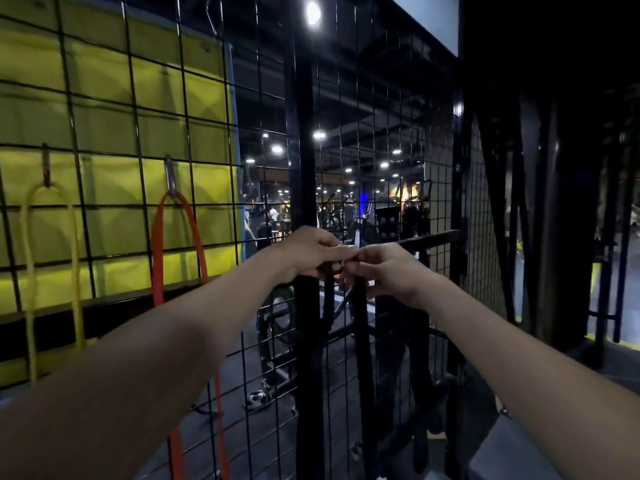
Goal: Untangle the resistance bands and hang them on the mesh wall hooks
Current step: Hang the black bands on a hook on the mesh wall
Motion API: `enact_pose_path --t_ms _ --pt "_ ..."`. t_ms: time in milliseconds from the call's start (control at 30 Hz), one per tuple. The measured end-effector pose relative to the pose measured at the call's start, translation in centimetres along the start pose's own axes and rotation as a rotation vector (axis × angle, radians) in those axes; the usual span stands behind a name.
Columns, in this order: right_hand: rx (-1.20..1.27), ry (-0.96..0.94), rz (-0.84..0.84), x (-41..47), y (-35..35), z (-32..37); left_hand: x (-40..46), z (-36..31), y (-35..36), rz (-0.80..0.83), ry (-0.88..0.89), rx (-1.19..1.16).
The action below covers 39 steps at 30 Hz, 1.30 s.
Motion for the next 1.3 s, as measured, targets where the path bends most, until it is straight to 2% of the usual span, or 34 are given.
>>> enact_pose_path --t_ms 100,200,267,333,400,467,600,700,933,1100,1300 --pt "0.129 -0.019 -0.096 1.0 -0.1 1.2 -0.1 1.3 -0.9 0.077 0.008 -0.045" --pt "0.196 -0.065 -0.111 2.2 0.7 2.5 -0.7 3.6 -1.0 0.14 -0.001 0.018" --pt "0.174 -0.082 -0.11 3.1 1.5 2.9 -0.9 4.5 -1.4 0.114 -0.03 -0.096" --pt "0.156 -0.081 -0.106 4.0 2.3 3.0 -0.9 4.6 -2.7 0.013 -0.009 -0.216" --pt "0.166 -0.077 -0.095 5.1 2.9 3.0 -0.8 4.2 -4.9 -0.161 0.047 -0.213" --pt "0.184 -0.086 -0.08 6.3 3.5 3.2 -0.6 3.7 -7.2 -0.322 0.107 -0.124" --pt "0.164 -0.088 -0.028 8.9 4.3 4.1 0.1 2.8 -11.2 -0.54 0.198 0.175" --pt "0.148 -0.073 0.081 10.9 5.2 5.1 1.0 2.5 -13.4 -0.64 0.229 0.349" --pt "-0.034 -0.213 -0.04 16.0 8.2 8.5 2.0 2.7 -15.3 -0.647 0.253 0.539" --pt "-0.314 -0.298 -0.119 18.7 9.8 9.4 2.9 2.3 -16.2 -0.63 0.293 0.606" --pt "-0.289 -0.343 -0.138 20.1 10.9 9.7 3.8 2.0 -17.0 -0.613 0.305 0.697"
Point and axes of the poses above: each hand's wrist, its own x-axis towards the middle knuckle, its own y-axis out of the palm, z = x × y, the point moved 2 cm from there along x, towards the middle knuckle, and after that the axes turned 7 degrees about x, right-handed, at the moved point
